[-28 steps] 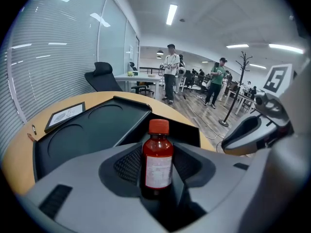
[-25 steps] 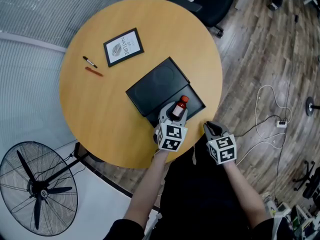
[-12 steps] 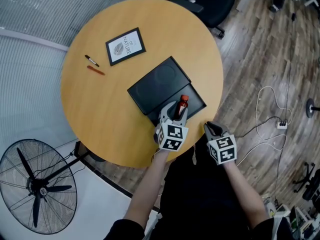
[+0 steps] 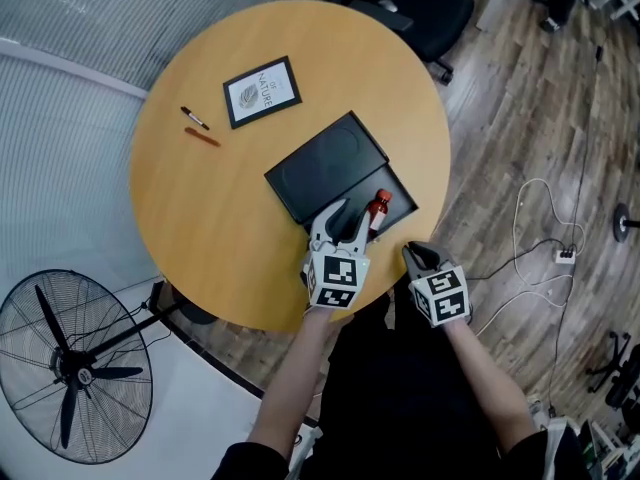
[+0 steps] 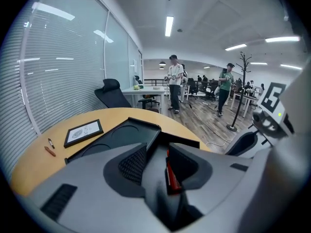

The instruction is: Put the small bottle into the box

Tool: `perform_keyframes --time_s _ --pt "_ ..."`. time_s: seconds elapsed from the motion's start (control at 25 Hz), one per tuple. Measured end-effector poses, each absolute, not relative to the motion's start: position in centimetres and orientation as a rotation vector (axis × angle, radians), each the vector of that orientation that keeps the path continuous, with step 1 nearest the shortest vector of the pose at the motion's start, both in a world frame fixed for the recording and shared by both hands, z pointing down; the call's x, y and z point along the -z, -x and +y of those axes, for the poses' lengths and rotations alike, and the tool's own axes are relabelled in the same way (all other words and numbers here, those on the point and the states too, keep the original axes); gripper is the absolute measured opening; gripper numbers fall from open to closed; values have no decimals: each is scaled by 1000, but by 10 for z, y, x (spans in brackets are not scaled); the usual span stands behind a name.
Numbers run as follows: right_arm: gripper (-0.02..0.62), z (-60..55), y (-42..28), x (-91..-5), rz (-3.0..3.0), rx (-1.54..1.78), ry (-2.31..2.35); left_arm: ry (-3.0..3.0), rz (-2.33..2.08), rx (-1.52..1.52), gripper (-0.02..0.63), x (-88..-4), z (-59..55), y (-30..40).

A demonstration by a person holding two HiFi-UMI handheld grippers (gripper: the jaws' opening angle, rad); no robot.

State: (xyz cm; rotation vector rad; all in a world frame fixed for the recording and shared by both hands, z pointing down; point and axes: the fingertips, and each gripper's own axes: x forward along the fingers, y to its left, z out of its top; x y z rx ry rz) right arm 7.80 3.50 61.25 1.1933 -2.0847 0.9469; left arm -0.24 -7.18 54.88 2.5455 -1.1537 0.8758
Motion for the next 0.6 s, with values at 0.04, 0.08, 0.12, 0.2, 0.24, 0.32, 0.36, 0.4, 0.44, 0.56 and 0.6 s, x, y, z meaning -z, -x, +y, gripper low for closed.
perform_keyframes --time_s 0.04,0.08,0.12,0.2,0.24,0.32,0.36,0.4,0.44,0.56,0.6 --pt "46 35 -75 -611 -2090 -941 -1190 -2544 -1169 -857 134 -543 -71 6" --pt "46 34 -72 -610 -2095 -936 -1186 -2541 -1185 -835 127 -537 -70 11" --pt "46 34 -69 -610 -2100 -931 -1183 -2539 -1201 -811 123 -531 -69 15" --pt "46 33 -61 -609 -2108 -923 -1175 -2538 -1233 -775 107 -519 -66 25" --pt "46 33 -57 -609 -2112 -920 -1172 -2539 -1248 -764 104 -514 -64 29" --pt "46 34 -50 -608 -2118 -917 -1165 -2537 -1272 -744 92 -505 -58 39" --pt "48 34 -47 -608 -2119 -914 -1161 -2532 -1282 -732 89 -502 -55 44" --pt "48 35 -44 -608 -2118 -909 -1157 -2526 -1293 -718 85 -498 -52 49" --pt "48 35 -41 -609 -2118 -902 -1153 -2521 -1302 -704 75 -495 -49 53" --pt "51 34 -35 -611 -2118 -885 -1149 -2512 -1326 -674 54 -486 -38 65" --pt "51 34 -34 -612 -2117 -880 -1148 -2510 -1330 -667 49 -485 -35 69"
